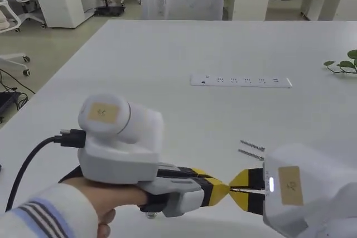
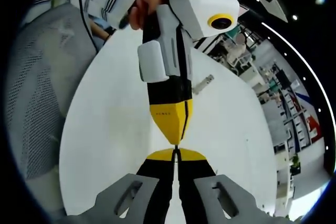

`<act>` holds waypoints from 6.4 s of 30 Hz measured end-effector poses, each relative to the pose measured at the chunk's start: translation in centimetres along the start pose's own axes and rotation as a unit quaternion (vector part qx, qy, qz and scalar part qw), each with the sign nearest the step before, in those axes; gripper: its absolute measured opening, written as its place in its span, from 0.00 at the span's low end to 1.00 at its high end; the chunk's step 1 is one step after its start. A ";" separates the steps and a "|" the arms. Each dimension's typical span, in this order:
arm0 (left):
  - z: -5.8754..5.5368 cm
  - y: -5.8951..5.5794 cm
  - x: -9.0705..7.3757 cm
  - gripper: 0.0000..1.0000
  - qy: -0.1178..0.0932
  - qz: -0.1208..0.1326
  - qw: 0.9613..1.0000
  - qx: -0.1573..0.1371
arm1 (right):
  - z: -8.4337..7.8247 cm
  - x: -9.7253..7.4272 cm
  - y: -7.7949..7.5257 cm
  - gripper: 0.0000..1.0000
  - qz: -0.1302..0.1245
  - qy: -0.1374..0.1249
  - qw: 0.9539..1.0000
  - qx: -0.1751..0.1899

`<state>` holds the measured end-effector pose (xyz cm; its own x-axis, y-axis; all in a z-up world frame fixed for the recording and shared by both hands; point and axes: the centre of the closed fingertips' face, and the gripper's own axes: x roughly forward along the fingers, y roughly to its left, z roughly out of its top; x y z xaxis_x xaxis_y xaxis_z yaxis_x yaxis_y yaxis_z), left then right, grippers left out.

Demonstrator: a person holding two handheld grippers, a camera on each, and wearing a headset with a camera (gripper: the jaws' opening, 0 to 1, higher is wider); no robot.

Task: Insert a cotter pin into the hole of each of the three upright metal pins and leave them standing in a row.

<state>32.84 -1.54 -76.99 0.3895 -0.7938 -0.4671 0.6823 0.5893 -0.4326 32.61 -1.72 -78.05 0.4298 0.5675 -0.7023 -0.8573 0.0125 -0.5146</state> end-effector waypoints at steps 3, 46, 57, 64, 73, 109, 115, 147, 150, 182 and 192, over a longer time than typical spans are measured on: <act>-0.1 0.1 0.0 0.03 0.002 0.000 1.000 0.001 | 0.1 0.0 0.0 0.02 -0.001 -0.002 1.000 -0.002; -0.1 -0.2 -0.1 0.01 0.000 -0.013 1.000 -0.027 | 0.6 -0.6 0.0 0.02 -0.009 -0.013 1.000 0.007; -0.2 -0.3 -0.2 0.00 0.001 -0.013 0.999 -0.046 | 0.7 -0.6 0.0 0.02 -0.009 -0.014 1.000 0.011; -0.3 -0.4 -0.3 0.00 0.010 -0.017 0.998 -0.054 | 0.7 -0.6 0.3 0.02 -0.004 -0.018 1.000 0.013; -0.4 -0.7 -0.5 0.00 0.012 -0.018 0.999 -0.034 | 0.8 -0.8 0.5 0.02 0.001 -0.027 0.999 0.018; -1.2 -1.7 -1.3 0.00 0.021 -0.046 0.997 0.051 | 0.5 -2.0 1.7 0.13 0.074 -0.071 0.986 0.134; -1.3 -2.6 -1.7 0.00 0.018 -0.071 0.993 0.097 | 0.4 -2.5 2.7 0.13 0.135 -0.098 0.965 0.203; -1.4 -4.7 -2.7 0.00 0.000 -0.133 0.968 0.215 | 2.0 -3.2 4.1 0.05 0.229 -0.153 0.924 0.265; -1.3 -4.7 -2.8 0.00 -0.003 -0.134 0.968 0.213 | 2.1 -3.3 4.1 0.05 0.231 -0.155 0.924 0.264; -2.5 -4.1 -2.7 0.11 0.002 -0.118 0.969 0.215 | 1.6 -3.2 4.0 0.02 0.227 -0.107 0.938 0.239; -3.4 -2.0 -2.9 0.21 0.025 -0.075 0.973 0.216 | 0.2 -2.6 4.1 0.02 0.215 -0.058 0.952 0.211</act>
<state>28.26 0.15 -77.38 0.2426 -0.8508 -0.4662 0.9294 0.3417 -0.1398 27.90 -3.01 -78.28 0.0006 0.6813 -0.7320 -0.9949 0.0742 0.0683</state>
